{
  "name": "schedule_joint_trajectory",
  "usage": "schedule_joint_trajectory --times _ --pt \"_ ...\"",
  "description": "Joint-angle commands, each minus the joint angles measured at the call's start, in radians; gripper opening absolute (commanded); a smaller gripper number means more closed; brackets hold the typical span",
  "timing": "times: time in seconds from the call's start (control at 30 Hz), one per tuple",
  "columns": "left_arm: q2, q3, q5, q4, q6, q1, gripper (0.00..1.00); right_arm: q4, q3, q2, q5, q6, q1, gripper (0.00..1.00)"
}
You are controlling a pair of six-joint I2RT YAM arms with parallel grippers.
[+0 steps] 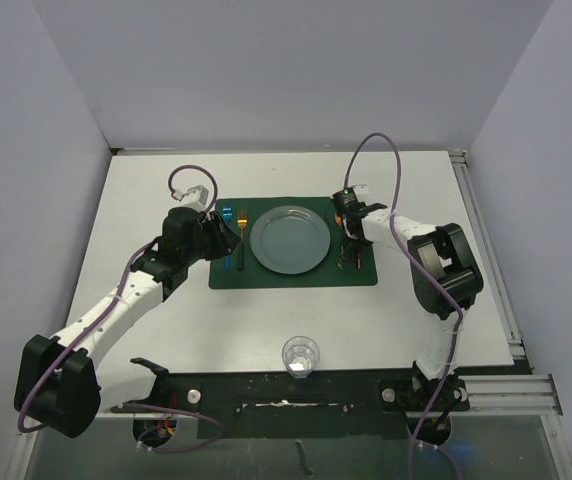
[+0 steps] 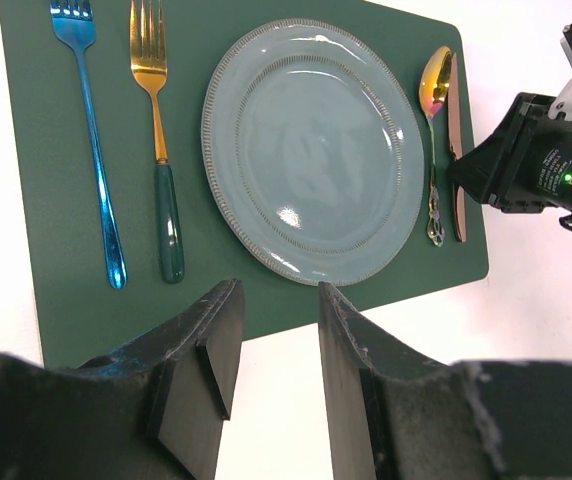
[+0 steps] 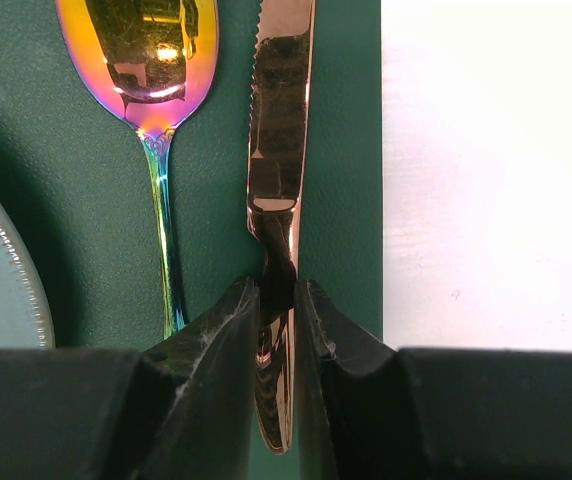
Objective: Set the dinner table for one person
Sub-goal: Adjust the knife on the napkin.
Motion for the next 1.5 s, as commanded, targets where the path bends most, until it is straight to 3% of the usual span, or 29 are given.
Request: schedule_joint_trajectory --times 0.0,0.67,1.17,1.27,1.47 --pt "0.001 0.020 0.015 0.072 -0.006 -0.004 0.34 -0.017 -0.011 -0.002 0.036 -0.020 -0.015 0.16" --pt "0.010 0.008 0.025 0.087 -0.011 -0.004 0.34 -0.036 0.025 -0.046 -0.016 -0.008 -0.015 0.35" --pt "0.033 0.022 0.077 0.105 -0.021 -0.007 0.34 -0.086 0.067 -0.348 -0.154 -0.004 0.054 0.40" --pt "0.042 0.052 0.143 0.049 0.006 -0.012 0.34 -0.106 0.034 -0.411 -0.198 -0.003 0.095 0.40" --pt "0.013 0.082 0.176 -0.099 0.039 -0.039 0.24 -0.209 -0.046 -0.532 -0.232 0.034 0.229 0.41"
